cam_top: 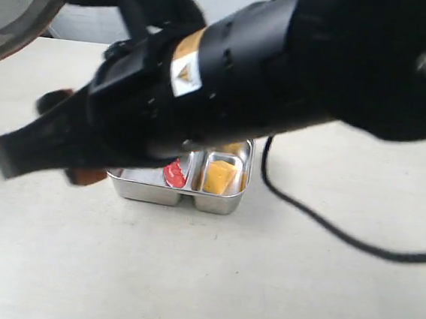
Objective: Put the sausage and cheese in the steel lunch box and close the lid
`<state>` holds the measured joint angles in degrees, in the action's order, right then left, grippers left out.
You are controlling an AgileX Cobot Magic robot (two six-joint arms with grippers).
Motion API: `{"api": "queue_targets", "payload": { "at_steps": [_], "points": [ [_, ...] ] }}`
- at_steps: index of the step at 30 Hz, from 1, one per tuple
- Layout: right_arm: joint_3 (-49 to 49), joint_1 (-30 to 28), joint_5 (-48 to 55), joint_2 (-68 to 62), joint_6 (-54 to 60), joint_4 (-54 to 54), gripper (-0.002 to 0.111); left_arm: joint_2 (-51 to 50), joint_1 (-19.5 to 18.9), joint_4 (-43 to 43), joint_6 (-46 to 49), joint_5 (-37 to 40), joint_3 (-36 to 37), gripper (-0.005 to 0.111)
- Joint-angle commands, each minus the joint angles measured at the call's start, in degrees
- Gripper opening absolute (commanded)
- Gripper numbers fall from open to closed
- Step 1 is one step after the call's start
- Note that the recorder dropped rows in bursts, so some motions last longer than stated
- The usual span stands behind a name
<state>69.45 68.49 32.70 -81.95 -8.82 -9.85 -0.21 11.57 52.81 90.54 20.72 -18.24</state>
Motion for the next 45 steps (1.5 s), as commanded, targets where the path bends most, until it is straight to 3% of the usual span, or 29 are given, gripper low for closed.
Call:
{"api": "queue_targets", "payload": {
  "at_steps": [1,4,7,10,14,23,45],
  "points": [
    [0.01,-10.23,3.02,1.97,0.54,-0.78,0.055,0.21,0.64,-9.34,-0.62,4.22,-2.34,0.0],
    [0.01,-19.15,4.49,2.06,6.17,-7.96,0.055,0.21,1.83,-15.24,-0.62,7.33,-3.7,0.0],
    [0.01,-27.32,7.73,0.74,21.18,-25.34,0.055,0.21,3.06,-19.53,-0.62,12.37,-5.69,0.0],
    [0.01,-34.08,18.31,-1.83,38.25,-45.1,0.055,0.21,4.63,-22.64,-0.49,14.3,-7.57,0.0],
    [0.01,-40.64,35.36,-8.47,46.27,-58.49,0.055,0.21,6.35,-24.21,-0.49,16.7,-9.4,0.0],
    [0.01,-38.7,37.27,-16.98,48.51,-74.74,0.055,0.21,6.88,-24.45,2.08,21.3,-9.69,0.0],
    [0.01,-28.93,37.27,-17.73,47.27,-74.03,0.055,0.21,7.42,-19.47,6.79,22.8,-9.69,0.0]
  ]
}}
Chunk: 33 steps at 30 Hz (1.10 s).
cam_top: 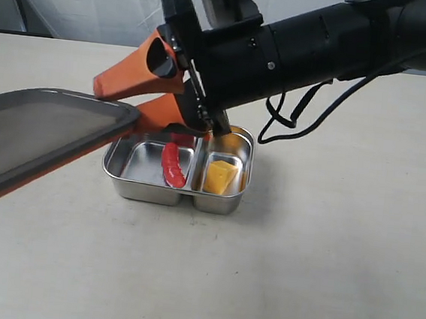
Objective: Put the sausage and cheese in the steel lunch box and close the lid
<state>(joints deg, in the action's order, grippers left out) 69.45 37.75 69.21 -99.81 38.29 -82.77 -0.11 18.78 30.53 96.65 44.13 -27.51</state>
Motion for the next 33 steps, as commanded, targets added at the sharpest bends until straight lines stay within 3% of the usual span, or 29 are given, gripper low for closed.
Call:
{"api": "queue_targets", "payload": {
  "at_steps": [1,7,11,14,18,22,24,28,33],
  "points": [
    [0.01,2.26,0.76,0.13,0.16,-1.27,0.055,0.11,0.21,4.15,1.69,-0.44,-0.42,0.0],
    [0.01,2.99,0.76,-0.1,0.16,-1.92,0.055,0.11,0.21,12.92,4.66,0.23,-0.42,0.0],
    [0.01,2.99,0.76,-0.62,0.61,-2.75,0.053,0.11,0.21,10.78,4.66,1.93,-0.42,0.0],
    [0.01,2.99,0.76,-0.62,0.71,-2.64,0.035,0.11,0.21,7.59,3.71,3.7,-0.42,0.0],
    [0.01,2.99,0.76,-0.62,1.51,-0.57,0.001,0.11,0.21,1.51,1.43,5.57,-0.42,0.0],
    [0.01,2.99,0.76,-0.62,2.55,2.51,0.0,0.11,0.21,0.02,-2.2,5.86,-0.42,0.001],
    [0.01,2.99,0.76,-0.62,3.67,2.63,0.0,0.11,0.21,0.02,-2.2,6.44,-0.42,0.01],
    [0.01,2.99,0.12,-0.62,4.09,2.27,0.0,0.11,0.33,-0.11,-7.01,7.05,-0.42,0.053],
    [0.01,2.88,-3.52,0.5,5.29,1.99,0.0,0.11,2.07,-5.98,-12.54,9.51,-0.42,0.057]
  ]
}}
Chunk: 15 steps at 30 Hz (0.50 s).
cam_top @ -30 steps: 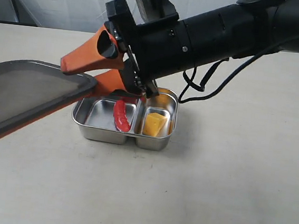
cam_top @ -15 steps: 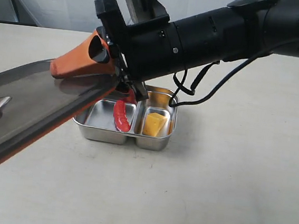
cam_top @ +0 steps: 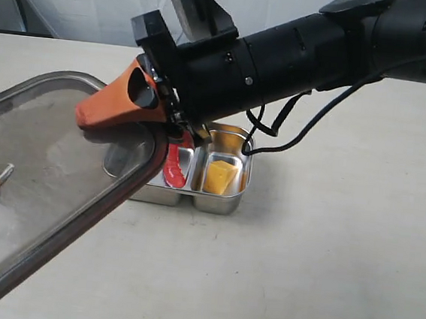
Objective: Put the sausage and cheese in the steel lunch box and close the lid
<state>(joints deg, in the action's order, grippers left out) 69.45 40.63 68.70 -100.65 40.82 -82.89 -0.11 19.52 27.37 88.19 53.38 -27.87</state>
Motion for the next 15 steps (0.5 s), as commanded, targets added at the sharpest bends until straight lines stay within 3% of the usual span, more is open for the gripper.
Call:
{"api": "queue_targets", "payload": {
  "at_steps": [1,7,15],
  "points": [
    [0.01,0.01,-4.6,1.86,2.76,2.01,0.0,0.11,2.05,-4.71,-5.53,1.1,-0.06,0.057],
    [0.01,0.01,-8.33,3.27,2.76,1.58,0.0,0.11,2.97,-11.05,-9.85,4.05,-0.06,0.057],
    [-1.57,0.01,-17.05,4.45,0.2,-1.42,0.0,0.11,2.97,-11.87,-10.11,4.67,-0.06,0.057]
  ]
}}
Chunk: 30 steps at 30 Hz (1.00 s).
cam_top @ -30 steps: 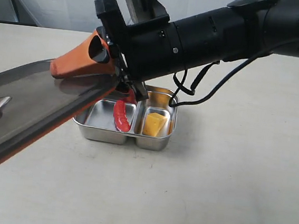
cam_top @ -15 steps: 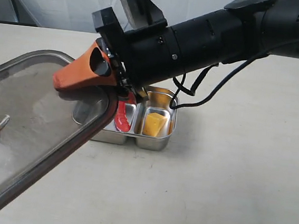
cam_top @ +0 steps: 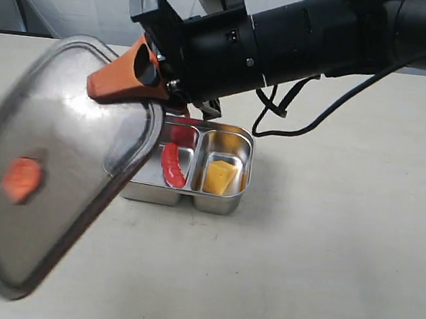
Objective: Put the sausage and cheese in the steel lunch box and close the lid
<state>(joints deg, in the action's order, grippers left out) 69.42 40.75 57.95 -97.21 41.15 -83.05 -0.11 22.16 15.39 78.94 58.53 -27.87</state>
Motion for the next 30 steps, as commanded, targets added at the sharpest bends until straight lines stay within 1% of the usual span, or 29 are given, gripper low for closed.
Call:
{"api": "queue_targets", "payload": {
  "at_steps": [1,6,10,13,15,16,18,21,23,25,27,30],
  "points": [
    [-1.86,-0.11,-7.32,1.51,-0.14,-1.69,0.0,0.11,0.33,0.09,-0.86,-0.38,-0.06,0.057],
    [-4.22,-0.11,-12.94,3.49,-0.14,-1.72,0.0,0.11,0.38,-0.06,-0.86,-0.38,-0.06,0.057],
    [-8.01,-0.11,-21.1,5.69,-0.14,-4.54,0.0,0.11,0.38,-0.31,-2.72,-0.38,-0.06,0.057],
    [-11.81,-0.11,-29.1,7.3,1.86,-10.78,0.0,0.11,0.38,-1.12,-5.48,-1.39,-0.06,0.057],
    [-14.34,-0.11,-34.44,8.02,5.0,-16.33,0.0,0.11,0.38,-1.12,-8.79,-3.53,-0.06,0.057],
    [-15.42,-0.11,-36.62,8.25,7.33,-16.89,0.0,0.11,0.38,-1.12,-10.98,-5.05,-0.06,0.057],
    [-16.0,-0.11,-39.91,8.25,7.69,-16.89,0.0,0.11,0.38,-1.12,-15.41,-8.12,-0.06,0.057],
    [-15.74,-0.11,-40.87,8.04,7.69,-16.89,-0.001,0.11,0.38,-1.23,-21.31,-11.97,-0.06,0.057],
    [-15.37,-0.11,-43.31,8.04,7.69,-16.89,-0.001,0.11,0.38,-1.23,-23.42,-13.43,-0.06,0.057],
    [-14.83,-0.11,-47.27,7.75,6.03,-16.89,-0.001,0.11,0.38,-1.11,-24.59,-15.25,0.39,0.056],
    [-14.27,-0.11,-49.04,7.23,3.76,-16.89,-0.001,0.11,0.38,-0.96,-24.97,-16.48,1.43,0.055],
    [-13.66,-0.11,-49.16,6.57,2.79,-16.89,-0.001,0.11,0.38,-0.96,-24.97,-16.62,3.23,0.054]
  ]
}}
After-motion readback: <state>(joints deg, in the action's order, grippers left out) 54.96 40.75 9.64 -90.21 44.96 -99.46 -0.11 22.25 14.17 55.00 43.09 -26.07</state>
